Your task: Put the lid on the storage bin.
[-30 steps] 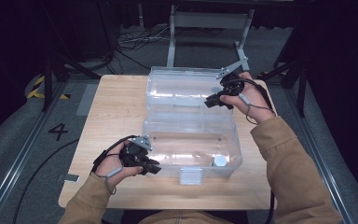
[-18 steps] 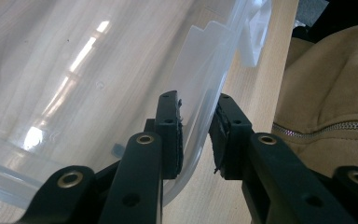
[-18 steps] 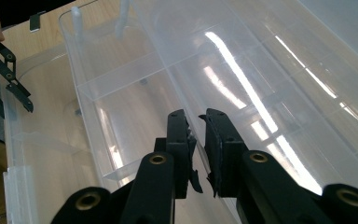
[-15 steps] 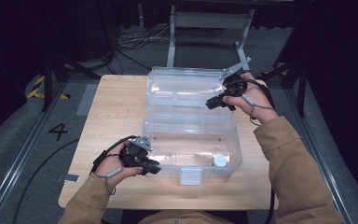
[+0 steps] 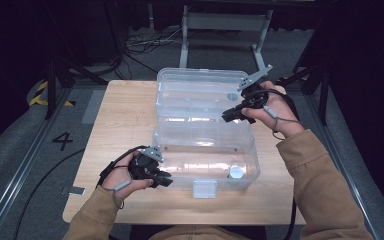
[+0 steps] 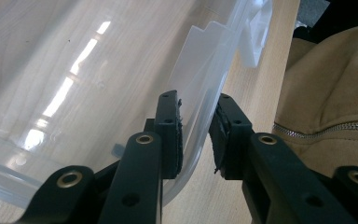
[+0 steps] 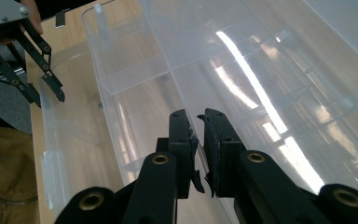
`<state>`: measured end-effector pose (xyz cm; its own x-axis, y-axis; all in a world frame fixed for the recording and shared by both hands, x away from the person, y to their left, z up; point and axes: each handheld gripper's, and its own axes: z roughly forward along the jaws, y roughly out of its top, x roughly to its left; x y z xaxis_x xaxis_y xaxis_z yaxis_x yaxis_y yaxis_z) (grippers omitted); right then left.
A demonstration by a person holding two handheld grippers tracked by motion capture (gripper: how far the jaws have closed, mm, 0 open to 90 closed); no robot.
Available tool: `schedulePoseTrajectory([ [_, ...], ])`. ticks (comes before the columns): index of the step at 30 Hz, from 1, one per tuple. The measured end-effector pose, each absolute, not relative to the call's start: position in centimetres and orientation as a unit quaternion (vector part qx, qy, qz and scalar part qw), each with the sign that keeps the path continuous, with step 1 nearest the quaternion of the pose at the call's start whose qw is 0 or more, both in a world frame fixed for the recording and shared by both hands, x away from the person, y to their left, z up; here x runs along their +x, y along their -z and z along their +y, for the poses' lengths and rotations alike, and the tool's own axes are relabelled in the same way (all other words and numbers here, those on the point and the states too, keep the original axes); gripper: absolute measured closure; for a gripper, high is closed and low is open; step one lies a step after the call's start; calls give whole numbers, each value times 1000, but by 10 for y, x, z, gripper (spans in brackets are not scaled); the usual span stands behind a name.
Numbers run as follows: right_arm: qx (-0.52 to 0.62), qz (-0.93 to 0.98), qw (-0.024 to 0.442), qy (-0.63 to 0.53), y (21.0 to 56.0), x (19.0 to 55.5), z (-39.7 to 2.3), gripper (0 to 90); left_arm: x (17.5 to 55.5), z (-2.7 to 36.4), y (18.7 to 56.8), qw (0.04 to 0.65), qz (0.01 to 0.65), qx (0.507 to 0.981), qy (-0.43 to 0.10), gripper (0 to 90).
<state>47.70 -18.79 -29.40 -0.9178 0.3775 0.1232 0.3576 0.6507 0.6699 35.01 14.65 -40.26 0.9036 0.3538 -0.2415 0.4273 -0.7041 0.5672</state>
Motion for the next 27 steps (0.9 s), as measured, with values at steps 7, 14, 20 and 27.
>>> schedulePoseTrajectory([
  [7,198,909,15,-367,293,472,-189,826,350,146,403,321,213,921,58,742],
  [14,195,910,14,-366,293,467,-190,828,350,147,403,321,212,921,57,741],
  [20,191,911,14,-365,292,464,-190,829,350,146,403,321,213,921,57,741],
  [27,190,912,14,-364,292,459,-190,831,350,146,403,321,214,921,58,740],
])
